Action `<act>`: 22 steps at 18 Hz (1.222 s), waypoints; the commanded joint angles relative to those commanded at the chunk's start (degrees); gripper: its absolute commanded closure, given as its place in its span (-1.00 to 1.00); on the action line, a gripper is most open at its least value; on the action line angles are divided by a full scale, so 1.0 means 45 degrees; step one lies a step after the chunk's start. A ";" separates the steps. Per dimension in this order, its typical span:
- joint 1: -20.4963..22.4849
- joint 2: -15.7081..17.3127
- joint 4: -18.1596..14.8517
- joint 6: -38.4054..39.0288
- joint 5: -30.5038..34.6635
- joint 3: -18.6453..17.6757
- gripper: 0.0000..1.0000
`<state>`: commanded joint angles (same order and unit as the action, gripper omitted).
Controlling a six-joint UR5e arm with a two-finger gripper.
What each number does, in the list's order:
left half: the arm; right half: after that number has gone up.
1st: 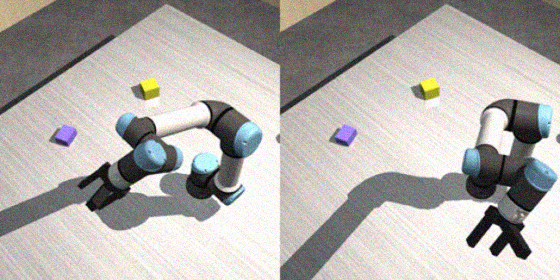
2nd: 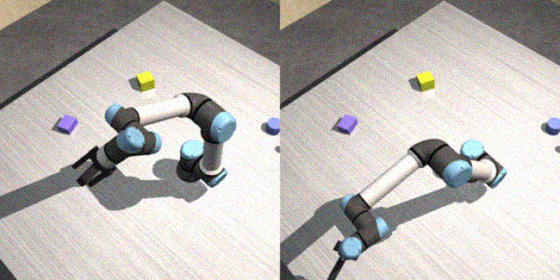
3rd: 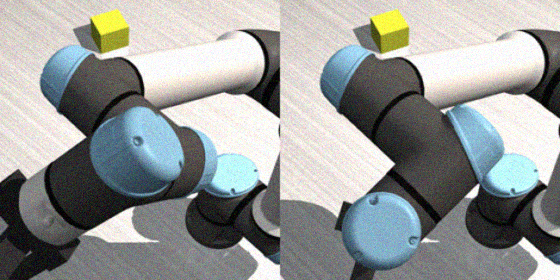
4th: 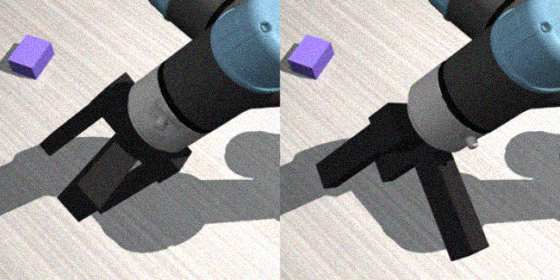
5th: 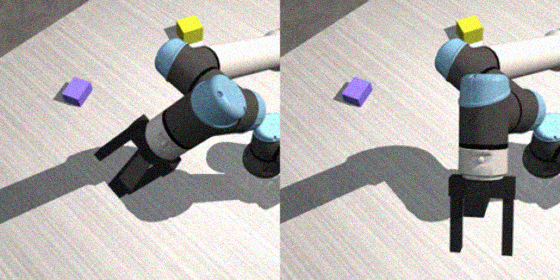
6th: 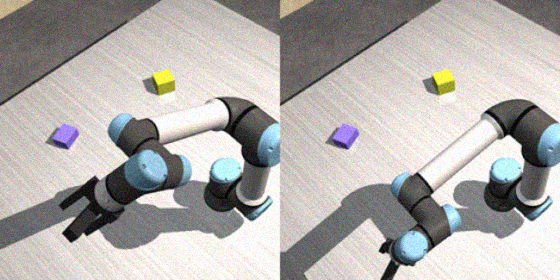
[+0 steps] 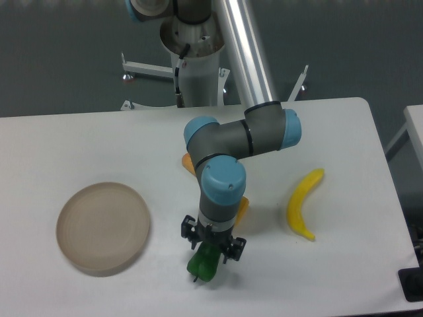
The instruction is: Place the green pepper on the table
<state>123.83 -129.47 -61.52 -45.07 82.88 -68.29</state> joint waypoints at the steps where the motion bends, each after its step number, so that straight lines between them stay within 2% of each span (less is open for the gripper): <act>1: 0.0176 0.0098 0.0000 -0.0468 0.0039 0.0020 -1.00; 6: 0.1562 0.0450 0.0000 -0.3434 0.0097 0.0156 -1.00; 13: 0.2852 0.0294 0.0019 -0.6817 0.0137 0.0879 -1.00; 18: 0.3244 0.0079 0.0039 -0.8166 0.0176 0.1172 -1.00; 22: 0.3342 0.0040 0.0176 -0.8442 0.0371 0.1172 -1.00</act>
<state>138.87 -129.29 -60.73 -83.06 84.55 -63.02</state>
